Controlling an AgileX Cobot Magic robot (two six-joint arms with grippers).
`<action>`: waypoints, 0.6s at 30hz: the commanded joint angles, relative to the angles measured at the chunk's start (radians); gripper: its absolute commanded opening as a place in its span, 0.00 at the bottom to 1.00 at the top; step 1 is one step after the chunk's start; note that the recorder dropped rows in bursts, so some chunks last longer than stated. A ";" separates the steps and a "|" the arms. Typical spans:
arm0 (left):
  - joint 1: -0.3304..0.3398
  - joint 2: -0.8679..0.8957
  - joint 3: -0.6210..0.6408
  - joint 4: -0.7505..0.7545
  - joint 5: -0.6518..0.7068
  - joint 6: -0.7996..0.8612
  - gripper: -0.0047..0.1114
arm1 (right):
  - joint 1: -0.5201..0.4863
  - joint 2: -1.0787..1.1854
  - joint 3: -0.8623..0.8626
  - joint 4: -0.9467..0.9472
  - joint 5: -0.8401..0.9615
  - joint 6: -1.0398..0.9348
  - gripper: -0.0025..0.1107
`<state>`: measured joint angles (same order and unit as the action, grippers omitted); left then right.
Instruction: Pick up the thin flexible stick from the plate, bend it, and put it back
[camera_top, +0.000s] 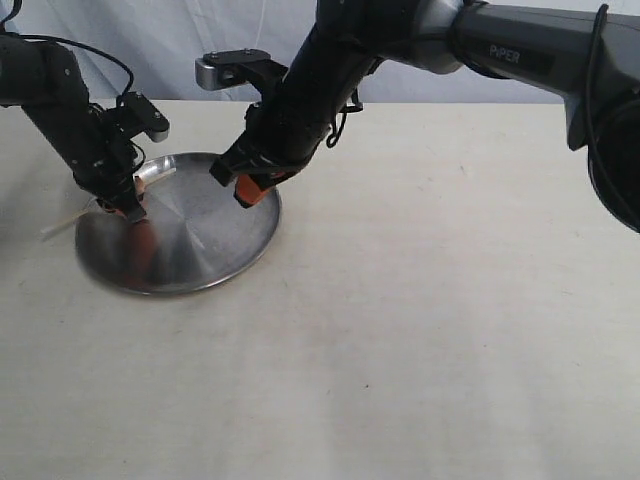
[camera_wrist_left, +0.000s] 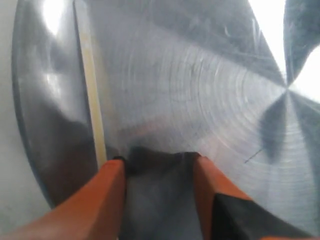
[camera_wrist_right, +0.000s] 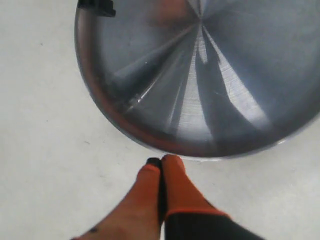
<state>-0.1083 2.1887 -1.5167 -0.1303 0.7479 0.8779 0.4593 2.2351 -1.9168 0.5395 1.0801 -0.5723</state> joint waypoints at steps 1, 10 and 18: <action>-0.004 -0.002 -0.002 0.013 -0.007 -0.015 0.41 | -0.003 -0.009 -0.003 0.016 0.003 -0.001 0.01; -0.006 -0.049 -0.002 -0.122 0.017 -0.017 0.41 | -0.003 -0.007 -0.003 0.008 -0.035 -0.001 0.01; -0.006 -0.089 -0.002 -0.050 0.039 -0.017 0.41 | -0.003 0.008 -0.003 0.016 -0.037 0.000 0.01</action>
<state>-0.1101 2.1112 -1.5167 -0.2131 0.7625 0.8688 0.4593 2.2351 -1.9168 0.5511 1.0493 -0.5698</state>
